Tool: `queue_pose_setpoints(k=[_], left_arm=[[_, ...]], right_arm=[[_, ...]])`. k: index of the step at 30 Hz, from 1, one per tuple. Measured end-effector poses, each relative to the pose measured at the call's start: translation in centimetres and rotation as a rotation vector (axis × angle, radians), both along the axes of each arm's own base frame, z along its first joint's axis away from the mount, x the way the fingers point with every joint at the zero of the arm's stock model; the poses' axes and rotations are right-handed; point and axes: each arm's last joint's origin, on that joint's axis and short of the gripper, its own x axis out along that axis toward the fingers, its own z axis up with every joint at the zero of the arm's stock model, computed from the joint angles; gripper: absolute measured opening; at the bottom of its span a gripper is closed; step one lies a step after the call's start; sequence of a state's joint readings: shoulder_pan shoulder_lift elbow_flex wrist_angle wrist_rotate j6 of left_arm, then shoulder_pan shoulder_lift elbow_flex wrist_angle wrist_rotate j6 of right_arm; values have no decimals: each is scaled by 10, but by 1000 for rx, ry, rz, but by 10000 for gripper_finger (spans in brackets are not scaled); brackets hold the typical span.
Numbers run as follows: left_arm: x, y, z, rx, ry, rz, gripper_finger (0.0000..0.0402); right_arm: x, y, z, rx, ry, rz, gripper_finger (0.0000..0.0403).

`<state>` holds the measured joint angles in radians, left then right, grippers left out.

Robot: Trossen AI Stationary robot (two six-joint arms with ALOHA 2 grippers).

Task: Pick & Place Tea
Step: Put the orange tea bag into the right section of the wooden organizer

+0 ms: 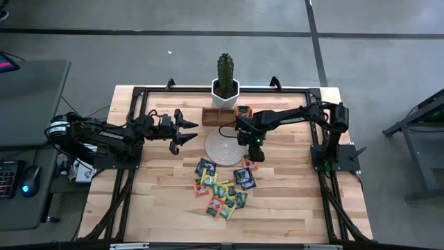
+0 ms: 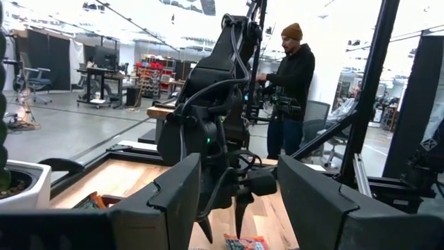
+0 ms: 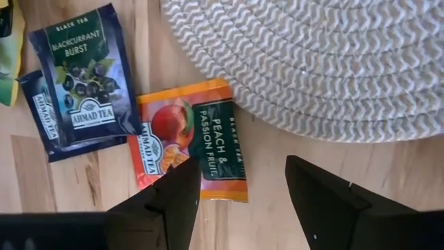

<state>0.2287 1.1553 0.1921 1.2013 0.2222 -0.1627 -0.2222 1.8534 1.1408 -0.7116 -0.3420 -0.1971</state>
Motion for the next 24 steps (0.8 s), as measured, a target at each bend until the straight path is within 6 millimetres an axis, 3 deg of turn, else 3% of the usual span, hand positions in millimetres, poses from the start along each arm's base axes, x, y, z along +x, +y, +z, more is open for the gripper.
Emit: queue_pose_setpoints(k=[24], left_arm=[[0, -1, 0, 5, 1, -23, 188]], right_arm=[[-8, 19, -19, -5, 15, -14, 204]])
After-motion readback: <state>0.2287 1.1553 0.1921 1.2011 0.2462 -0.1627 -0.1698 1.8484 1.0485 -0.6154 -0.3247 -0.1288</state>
